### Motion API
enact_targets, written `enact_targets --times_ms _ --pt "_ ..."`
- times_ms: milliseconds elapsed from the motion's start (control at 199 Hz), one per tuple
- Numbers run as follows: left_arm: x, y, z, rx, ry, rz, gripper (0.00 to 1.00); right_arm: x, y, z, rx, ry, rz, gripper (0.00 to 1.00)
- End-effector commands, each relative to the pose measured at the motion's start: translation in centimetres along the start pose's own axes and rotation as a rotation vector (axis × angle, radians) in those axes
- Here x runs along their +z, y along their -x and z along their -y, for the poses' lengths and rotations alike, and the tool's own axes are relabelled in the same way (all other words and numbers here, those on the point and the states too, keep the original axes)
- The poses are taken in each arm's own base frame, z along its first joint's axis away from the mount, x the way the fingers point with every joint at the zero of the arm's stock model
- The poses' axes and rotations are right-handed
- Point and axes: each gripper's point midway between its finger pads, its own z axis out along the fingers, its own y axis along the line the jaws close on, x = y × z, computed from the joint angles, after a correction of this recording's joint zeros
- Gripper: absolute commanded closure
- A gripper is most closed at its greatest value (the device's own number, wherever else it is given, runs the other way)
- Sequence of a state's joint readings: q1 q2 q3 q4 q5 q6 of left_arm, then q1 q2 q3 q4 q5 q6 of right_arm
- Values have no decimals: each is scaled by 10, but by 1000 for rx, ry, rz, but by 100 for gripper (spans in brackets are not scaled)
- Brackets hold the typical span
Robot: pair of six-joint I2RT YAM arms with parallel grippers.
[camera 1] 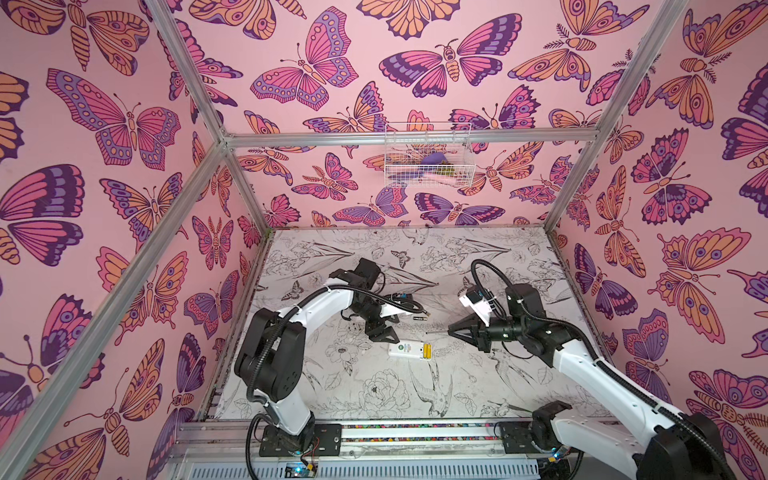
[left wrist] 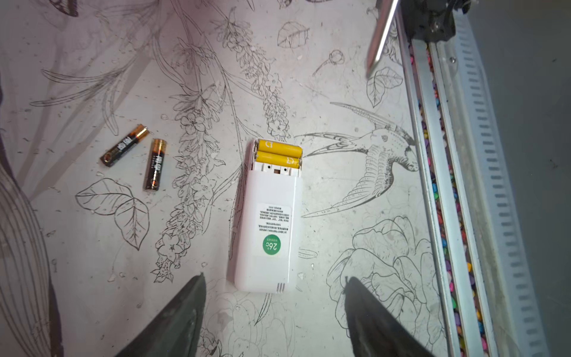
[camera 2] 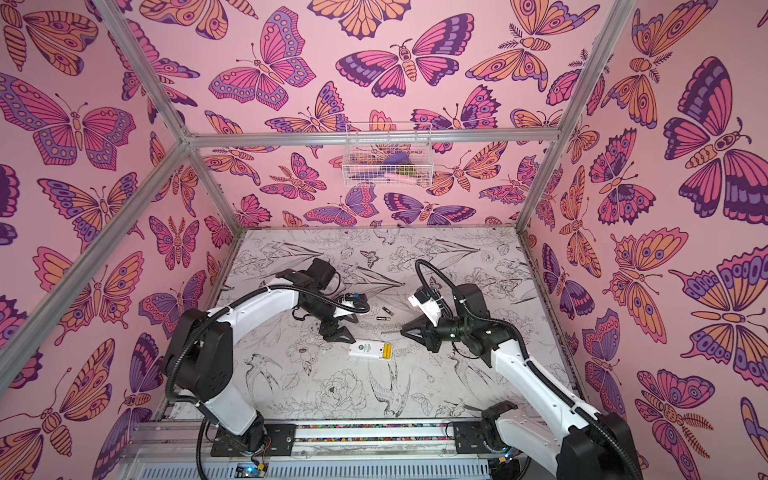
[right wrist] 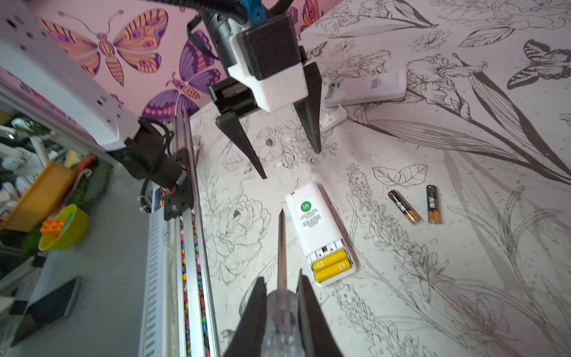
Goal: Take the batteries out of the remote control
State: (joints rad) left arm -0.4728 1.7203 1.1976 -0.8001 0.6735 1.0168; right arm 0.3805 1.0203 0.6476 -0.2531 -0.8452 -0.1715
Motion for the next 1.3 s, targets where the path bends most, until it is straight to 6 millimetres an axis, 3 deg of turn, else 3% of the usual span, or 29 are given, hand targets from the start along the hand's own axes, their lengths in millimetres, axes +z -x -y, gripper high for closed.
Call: enact_targets --times_ms 0,276,747,983,1294 --pt "17 -15 -1 49 -11 -59 24 -4 -17 -6 -141 -3 -63 100" --pt "45 -32 -6 82 16 -149 20 19 -54 -7 -261 -7 -182 100" --pt "64 -49 0 139 17 -251 24 37 -74 1 -442 -27 -340 100" --pt "71 -65 0 162 27 -289 27 49 -73 4 -512 -33 -353 100" --pt "72 -66 -1 161 40 -287 44 57 -66 9 -556 -41 -332 100"
